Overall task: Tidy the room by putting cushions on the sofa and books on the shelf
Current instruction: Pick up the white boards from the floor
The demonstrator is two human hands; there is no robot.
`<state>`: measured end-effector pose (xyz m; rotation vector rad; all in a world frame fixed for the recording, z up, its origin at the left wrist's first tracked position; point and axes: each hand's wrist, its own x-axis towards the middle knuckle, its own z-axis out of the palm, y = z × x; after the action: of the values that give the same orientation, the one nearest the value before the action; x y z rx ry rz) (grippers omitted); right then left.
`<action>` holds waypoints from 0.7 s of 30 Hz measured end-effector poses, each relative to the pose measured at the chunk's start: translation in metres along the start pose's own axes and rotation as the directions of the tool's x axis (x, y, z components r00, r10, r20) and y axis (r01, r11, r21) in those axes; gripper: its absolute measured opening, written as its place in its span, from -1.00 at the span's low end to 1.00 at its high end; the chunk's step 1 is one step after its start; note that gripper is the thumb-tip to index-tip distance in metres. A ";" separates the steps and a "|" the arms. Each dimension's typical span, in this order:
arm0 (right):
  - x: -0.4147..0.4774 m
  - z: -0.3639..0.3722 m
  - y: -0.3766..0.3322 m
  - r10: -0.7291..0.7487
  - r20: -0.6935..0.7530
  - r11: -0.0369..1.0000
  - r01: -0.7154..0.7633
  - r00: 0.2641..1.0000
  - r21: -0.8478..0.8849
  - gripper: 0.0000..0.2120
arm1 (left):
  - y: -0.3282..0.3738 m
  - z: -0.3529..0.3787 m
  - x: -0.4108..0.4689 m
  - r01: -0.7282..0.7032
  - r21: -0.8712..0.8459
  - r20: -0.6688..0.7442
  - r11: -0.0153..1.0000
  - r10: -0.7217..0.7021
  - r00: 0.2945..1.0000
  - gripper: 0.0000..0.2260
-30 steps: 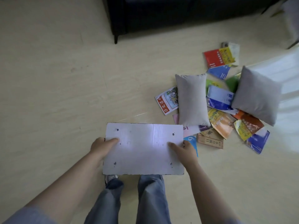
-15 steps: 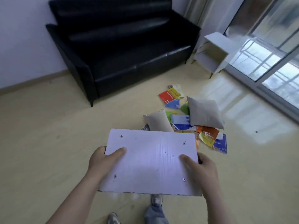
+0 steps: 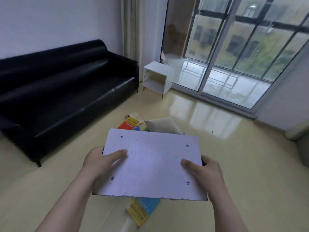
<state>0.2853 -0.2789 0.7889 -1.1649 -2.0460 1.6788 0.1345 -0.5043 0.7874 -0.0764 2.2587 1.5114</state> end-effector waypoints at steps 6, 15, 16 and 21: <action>0.044 -0.123 0.011 0.049 -0.098 0.999 -0.050 0.994 -0.001 -0.70 | 0.056 0.126 -0.008 -0.054 -0.003 0.151 0.999 0.054 0.987 -0.67; 0.102 -0.261 0.054 0.108 -0.316 0.993 -0.091 0.942 0.070 -0.80 | 0.115 0.300 0.019 -0.134 0.049 0.403 0.990 0.104 0.909 -0.78; 0.109 -0.272 0.058 0.130 -0.335 0.991 -0.110 0.933 0.079 -0.82 | 0.122 0.316 0.023 -0.139 0.069 0.421 0.988 0.098 0.902 -0.77; 0.167 -0.328 0.071 0.171 -0.427 0.985 -0.156 0.888 0.071 -0.83 | 0.151 0.410 0.058 -0.131 0.078 0.522 0.988 0.071 0.850 -0.76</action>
<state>0.4149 0.0720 0.7769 -1.5712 -1.6765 1.3555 0.1680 -0.0654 0.7659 0.4417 1.9164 1.2577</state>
